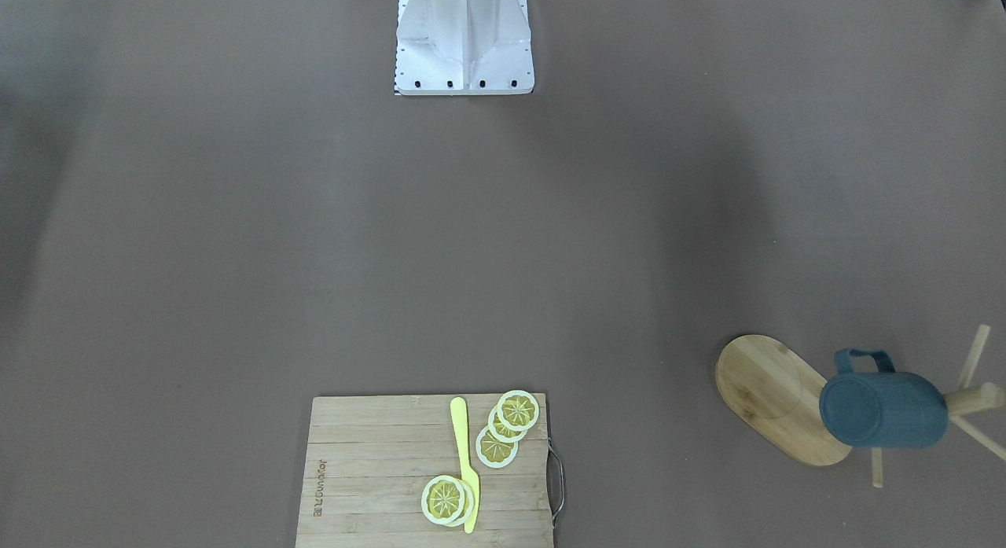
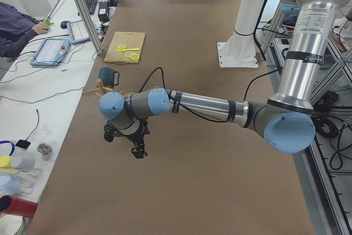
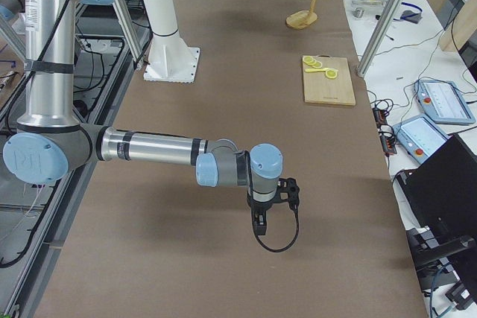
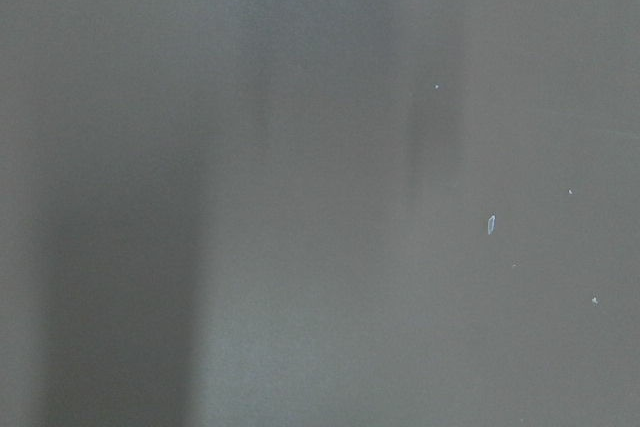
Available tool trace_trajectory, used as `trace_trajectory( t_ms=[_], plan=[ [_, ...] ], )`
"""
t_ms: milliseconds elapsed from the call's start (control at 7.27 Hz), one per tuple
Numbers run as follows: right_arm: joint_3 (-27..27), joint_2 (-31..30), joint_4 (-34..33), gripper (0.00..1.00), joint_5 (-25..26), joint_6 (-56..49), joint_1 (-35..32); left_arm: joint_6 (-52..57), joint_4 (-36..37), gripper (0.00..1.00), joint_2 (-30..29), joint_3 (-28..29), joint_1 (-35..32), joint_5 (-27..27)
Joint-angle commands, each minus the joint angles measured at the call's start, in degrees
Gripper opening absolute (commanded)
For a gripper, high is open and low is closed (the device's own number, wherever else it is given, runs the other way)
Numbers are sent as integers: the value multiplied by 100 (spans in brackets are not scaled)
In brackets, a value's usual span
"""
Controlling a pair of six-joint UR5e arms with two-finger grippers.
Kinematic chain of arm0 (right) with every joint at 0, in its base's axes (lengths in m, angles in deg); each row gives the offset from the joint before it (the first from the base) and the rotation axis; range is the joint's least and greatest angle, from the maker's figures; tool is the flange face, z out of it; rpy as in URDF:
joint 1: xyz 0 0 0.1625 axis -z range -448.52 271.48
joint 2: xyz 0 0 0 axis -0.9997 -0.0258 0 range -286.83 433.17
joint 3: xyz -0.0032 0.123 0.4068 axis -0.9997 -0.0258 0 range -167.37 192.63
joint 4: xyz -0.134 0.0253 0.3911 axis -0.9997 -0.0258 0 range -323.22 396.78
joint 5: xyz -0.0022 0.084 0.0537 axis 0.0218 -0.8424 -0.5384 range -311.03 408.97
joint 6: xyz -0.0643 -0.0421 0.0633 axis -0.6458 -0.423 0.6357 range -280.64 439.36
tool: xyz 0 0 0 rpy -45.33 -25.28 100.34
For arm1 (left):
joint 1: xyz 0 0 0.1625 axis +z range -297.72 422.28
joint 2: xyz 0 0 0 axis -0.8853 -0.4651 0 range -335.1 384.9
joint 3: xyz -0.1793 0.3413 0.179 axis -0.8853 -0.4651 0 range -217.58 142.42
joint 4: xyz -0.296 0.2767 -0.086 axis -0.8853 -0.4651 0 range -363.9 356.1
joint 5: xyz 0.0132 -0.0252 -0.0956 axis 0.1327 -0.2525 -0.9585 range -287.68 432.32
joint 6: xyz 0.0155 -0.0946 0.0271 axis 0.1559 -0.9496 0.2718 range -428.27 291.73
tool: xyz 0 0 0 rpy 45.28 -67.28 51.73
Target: Hang cup on storage rack
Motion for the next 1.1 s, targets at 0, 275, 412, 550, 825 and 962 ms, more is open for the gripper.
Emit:
trace_trajectory(
  t_ms=[0, 275, 412, 550, 825, 962],
  plan=[
    [-3, 4, -1, 100, 2, 0, 0, -139, -873, 99, 666, -179, -18, -53],
    [-3, 4, -1, 100, -7, 0, 0, -175, -868, 99, 634, -196, -149, -26],
    [-3, 4, 7, 100, -16, 0, 0, -166, -868, 99, 721, -170, -272, -26],
    [-3, -5, 7, 100, -51, 0, 0, -149, -868, 99, 800, -275, -316, -9],
    [6, -5, 7, 100, -60, -8, 0, -157, -868, 99, 827, -581, -352, 262],
    [-72, -83, 34, 100, -60, 0, 0, -105, -885, 99, 836, -670, -352, 264]
  ],
)
